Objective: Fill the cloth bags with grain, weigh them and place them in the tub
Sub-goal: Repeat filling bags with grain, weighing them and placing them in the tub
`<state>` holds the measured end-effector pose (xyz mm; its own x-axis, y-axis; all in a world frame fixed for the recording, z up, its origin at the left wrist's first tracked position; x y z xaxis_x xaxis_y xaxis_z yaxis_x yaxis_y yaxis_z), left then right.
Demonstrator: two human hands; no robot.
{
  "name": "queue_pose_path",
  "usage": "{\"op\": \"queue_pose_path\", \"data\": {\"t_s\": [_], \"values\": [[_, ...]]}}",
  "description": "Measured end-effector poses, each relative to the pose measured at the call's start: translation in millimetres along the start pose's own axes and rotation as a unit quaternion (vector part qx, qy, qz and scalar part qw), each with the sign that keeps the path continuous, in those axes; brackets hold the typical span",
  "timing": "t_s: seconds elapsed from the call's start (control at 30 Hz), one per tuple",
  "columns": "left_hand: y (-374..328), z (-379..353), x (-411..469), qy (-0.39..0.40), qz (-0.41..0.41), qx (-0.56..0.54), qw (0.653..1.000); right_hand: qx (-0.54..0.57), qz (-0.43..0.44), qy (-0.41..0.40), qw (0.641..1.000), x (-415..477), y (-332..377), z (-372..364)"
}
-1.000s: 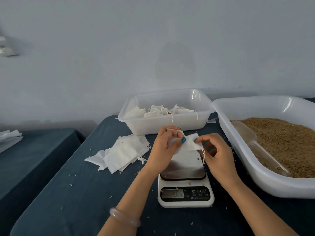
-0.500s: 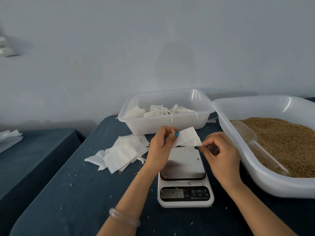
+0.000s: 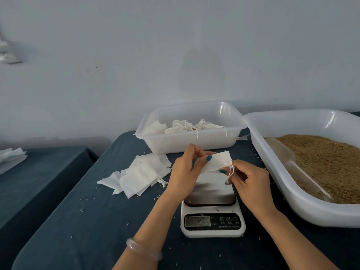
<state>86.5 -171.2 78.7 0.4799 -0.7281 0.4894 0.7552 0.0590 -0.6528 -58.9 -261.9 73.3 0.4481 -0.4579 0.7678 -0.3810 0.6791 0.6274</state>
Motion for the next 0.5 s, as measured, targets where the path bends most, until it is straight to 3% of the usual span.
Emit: {"op": "queue_pose_path", "data": {"t_s": [0.1,0.3,0.5], "values": [[-3.0,-0.7,-2.1,0.005,-0.013,0.036,0.999,0.008,0.006,-0.006,1.0,0.7,-1.0,0.4],[-9.8,-12.9,-6.0,0.09,-0.014,0.109,0.99,-0.041,0.026,0.017,0.999,-0.3,3.1,-3.5],[-11.7,-11.9,-4.0,0.065,-0.051,0.217,0.973,-0.093,0.034,0.02,0.995,-1.7,-0.1,-2.8]]}}
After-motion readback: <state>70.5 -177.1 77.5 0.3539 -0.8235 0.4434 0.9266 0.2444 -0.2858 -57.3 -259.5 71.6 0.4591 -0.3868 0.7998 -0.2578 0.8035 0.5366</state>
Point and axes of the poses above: each hand's wrist, its own x-axis towards the middle knuckle, its own z-axis out of the back of the hand, y = z × x, the point moved 9 cm from there along x, towards the middle knuckle, and after that the axes turned 14 degrees about x, right-handed, at the moved point
